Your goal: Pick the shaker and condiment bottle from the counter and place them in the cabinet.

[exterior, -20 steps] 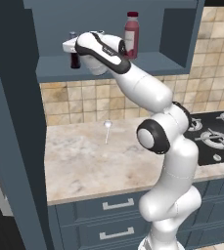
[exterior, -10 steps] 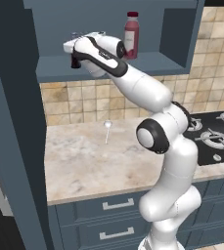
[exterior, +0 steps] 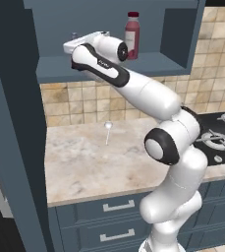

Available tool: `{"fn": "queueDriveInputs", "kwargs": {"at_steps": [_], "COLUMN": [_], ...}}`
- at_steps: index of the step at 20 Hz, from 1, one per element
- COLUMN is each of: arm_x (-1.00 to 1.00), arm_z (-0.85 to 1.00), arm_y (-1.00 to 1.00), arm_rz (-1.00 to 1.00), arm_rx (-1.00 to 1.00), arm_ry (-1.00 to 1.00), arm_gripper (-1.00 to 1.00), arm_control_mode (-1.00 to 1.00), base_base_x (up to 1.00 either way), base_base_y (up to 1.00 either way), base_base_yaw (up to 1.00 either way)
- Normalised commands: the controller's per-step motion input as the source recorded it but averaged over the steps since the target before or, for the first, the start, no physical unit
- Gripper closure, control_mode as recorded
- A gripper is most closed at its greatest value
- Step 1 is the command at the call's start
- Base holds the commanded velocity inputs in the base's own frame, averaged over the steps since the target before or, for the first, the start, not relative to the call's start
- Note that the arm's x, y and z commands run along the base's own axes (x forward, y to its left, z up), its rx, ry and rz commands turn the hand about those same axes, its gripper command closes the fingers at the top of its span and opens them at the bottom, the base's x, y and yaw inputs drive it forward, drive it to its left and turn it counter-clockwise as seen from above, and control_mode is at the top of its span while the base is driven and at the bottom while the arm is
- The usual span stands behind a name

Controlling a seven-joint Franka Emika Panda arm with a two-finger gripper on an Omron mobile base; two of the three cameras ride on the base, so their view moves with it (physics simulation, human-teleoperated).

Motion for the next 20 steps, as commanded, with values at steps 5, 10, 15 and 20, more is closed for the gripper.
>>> {"fn": "queueDriveInputs", "kwargs": {"at_steps": [5, 10, 15, 20], "arm_x": [-0.64, -0.69, -0.89, -0.98], "arm_z": [0.16, -0.03, -0.44, -0.78], "arm_y": [-0.19, -0.34, -0.56, -0.68], "arm_rz": [-0.07, -0.05, 0.00, 0.03], "arm_rx": [-0.05, -0.12, -0.15, -0.11], "arm_ry": [0.00, 0.00, 0.00, 0.00], "arm_gripper": [-1.00, -1.00, -1.00, -1.00], "arm_control_mode": [-1.00, -1.00, -1.00, -1.00], "base_base_x": [0.00, 0.00, 0.00, 0.00], "base_base_y": [0.00, 0.00, 0.00, 0.00], "base_base_yaw": [0.00, 0.00, 0.00, 0.00]}}
